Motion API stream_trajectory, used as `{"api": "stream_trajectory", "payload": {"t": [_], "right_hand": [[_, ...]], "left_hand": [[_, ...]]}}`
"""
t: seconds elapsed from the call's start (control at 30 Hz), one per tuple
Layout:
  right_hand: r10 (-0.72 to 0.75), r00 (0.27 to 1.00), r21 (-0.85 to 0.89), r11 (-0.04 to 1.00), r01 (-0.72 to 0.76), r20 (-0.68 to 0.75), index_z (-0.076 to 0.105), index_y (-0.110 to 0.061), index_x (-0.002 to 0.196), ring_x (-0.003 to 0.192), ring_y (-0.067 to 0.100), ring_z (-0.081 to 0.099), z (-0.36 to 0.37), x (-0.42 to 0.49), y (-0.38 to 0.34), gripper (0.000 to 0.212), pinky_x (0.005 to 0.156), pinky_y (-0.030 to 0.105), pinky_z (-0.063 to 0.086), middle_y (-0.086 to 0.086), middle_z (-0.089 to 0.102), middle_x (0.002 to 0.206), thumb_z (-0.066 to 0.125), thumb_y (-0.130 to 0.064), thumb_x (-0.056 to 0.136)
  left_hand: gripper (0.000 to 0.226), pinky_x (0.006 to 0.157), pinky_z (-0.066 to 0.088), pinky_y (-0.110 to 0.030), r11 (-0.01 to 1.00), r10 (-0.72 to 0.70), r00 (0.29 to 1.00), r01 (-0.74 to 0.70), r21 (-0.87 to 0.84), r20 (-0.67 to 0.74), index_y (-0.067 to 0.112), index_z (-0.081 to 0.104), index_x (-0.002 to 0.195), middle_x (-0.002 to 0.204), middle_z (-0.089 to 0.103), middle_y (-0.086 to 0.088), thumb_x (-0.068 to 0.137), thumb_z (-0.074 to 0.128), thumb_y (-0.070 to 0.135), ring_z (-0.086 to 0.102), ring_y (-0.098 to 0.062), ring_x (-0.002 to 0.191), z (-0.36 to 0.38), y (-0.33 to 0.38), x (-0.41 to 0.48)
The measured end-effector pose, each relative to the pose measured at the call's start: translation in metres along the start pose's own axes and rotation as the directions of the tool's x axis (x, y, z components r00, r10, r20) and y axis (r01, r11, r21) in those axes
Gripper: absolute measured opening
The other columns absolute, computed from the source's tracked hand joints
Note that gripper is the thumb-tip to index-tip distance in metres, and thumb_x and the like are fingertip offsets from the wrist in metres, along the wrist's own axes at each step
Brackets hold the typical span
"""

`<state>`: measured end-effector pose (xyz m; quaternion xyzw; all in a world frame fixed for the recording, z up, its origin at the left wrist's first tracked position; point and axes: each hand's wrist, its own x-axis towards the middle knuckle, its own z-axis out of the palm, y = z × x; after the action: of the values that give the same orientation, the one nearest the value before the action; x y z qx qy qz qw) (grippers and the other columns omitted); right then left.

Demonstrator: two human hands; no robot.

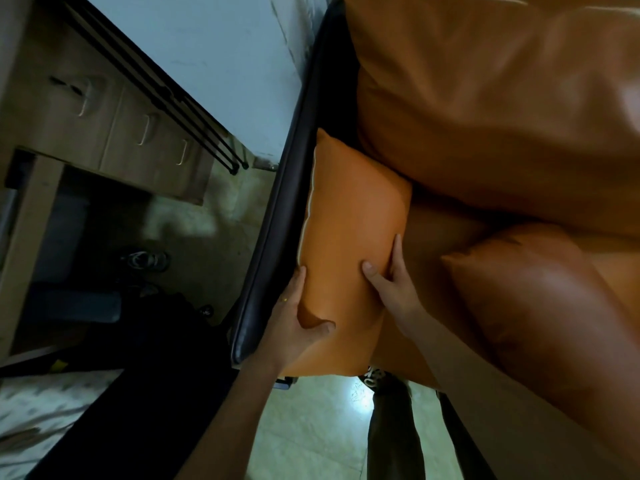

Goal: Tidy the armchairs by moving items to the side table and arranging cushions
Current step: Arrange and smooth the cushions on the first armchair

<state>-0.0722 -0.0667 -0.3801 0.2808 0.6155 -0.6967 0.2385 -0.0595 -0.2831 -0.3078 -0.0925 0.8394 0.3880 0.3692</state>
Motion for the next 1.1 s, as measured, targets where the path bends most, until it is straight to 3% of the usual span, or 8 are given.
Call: {"api": "stream_trajectory", "payload": {"t": [0.2,0.3,0.4,0.47,0.6,0.8,0.97,1.1], "right_hand": [[-0.011,0.999,-0.080,0.997,0.007,-0.053,-0.005,-0.054,0.153,0.148,0.019,0.029,0.004,-0.005,-0.003,0.099,0.119,0.050,0.032,-0.008,0.019,0.166,0.066,-0.065,0.085],[0.003,1.000,-0.132,0.991,-0.006,-0.021,-0.013,-0.060,0.148,0.151,0.019,0.022,0.006,-0.011,-0.002,0.102,0.121,0.049,0.028,-0.011,0.010,0.167,0.063,-0.072,0.082],[-0.049,0.998,-0.253,0.966,0.058,0.041,-0.018,-0.066,0.143,0.154,0.016,0.005,0.006,-0.022,0.009,0.106,0.122,0.046,0.022,-0.011,-0.007,0.168,0.067,-0.071,0.079],[-0.057,0.997,-0.284,0.956,0.069,0.047,-0.019,-0.068,0.142,0.155,0.019,0.005,0.004,-0.020,0.012,0.106,0.121,0.051,0.023,-0.010,-0.010,0.168,0.066,-0.073,0.079],[-0.059,0.994,-0.306,0.948,0.084,0.091,-0.017,-0.069,0.142,0.153,0.023,0.019,-0.007,0.000,0.008,0.103,0.118,0.057,0.032,-0.012,-0.003,0.168,0.063,-0.077,0.077],[-0.109,0.991,-0.247,0.961,0.124,0.076,-0.009,-0.062,0.148,0.150,0.017,0.026,-0.020,0.039,-0.012,0.097,0.120,0.038,0.029,-0.006,0.012,0.168,0.065,-0.060,0.086],[-0.145,0.983,-0.183,0.969,0.164,0.115,-0.009,-0.072,0.140,0.150,0.015,0.025,-0.027,0.060,-0.020,0.095,0.122,0.048,0.028,-0.009,0.010,0.168,0.067,-0.067,0.083],[-0.152,0.985,-0.220,0.961,0.165,0.078,-0.012,-0.062,0.147,0.151,0.018,0.021,-0.023,0.046,-0.022,0.099,0.122,0.048,0.028,-0.011,0.007,0.168,0.064,-0.067,0.085]], "left_hand": [[0.131,0.109,0.043,-0.051,0.992,-0.116,0.993,0.115,-0.049,-0.015,0.067,-0.015,0.144,0.156,0.030,0.008,0.064,0.088,0.055,0.042,-0.018,0.134,-0.003,0.000,0.012],[0.129,0.111,0.036,-0.055,0.990,-0.140,0.987,0.140,-0.010,-0.073,0.060,-0.014,0.149,0.156,0.025,0.005,0.068,0.086,0.054,0.031,-0.025,0.140,0.003,0.006,0.014],[0.130,0.112,0.032,-0.057,0.994,-0.098,0.988,0.102,0.024,-0.122,0.058,-0.013,0.150,0.159,0.024,0.007,0.061,0.081,0.066,0.023,-0.025,0.143,0.011,0.002,0.012],[0.128,0.112,0.032,-0.054,0.995,-0.077,0.986,0.086,0.054,-0.150,0.056,-0.011,0.152,0.160,0.025,0.009,0.060,0.077,0.070,0.022,-0.021,0.141,0.016,0.001,0.015],[0.122,0.112,0.033,-0.052,0.989,0.002,0.982,0.026,0.145,-0.190,0.054,-0.007,0.153,0.164,0.026,0.011,0.060,0.067,0.081,0.022,-0.020,0.139,0.019,-0.001,0.034],[0.116,0.107,0.037,-0.051,0.967,0.096,0.966,-0.033,0.252,-0.242,0.053,-0.007,0.153,0.166,0.023,0.004,0.063,0.054,0.091,0.024,-0.025,0.140,0.021,0.029,0.070],[0.115,0.111,0.035,-0.052,0.955,0.133,0.962,-0.059,0.291,-0.240,0.051,-0.006,0.154,0.166,0.025,0.002,0.065,0.056,0.088,0.026,-0.030,0.139,0.014,0.041,0.092],[0.116,0.111,0.032,-0.053,0.953,0.130,0.963,-0.055,0.299,-0.237,0.055,-0.010,0.152,0.167,0.019,-0.001,0.064,0.058,0.087,0.025,-0.034,0.142,0.012,0.039,0.082]]}}
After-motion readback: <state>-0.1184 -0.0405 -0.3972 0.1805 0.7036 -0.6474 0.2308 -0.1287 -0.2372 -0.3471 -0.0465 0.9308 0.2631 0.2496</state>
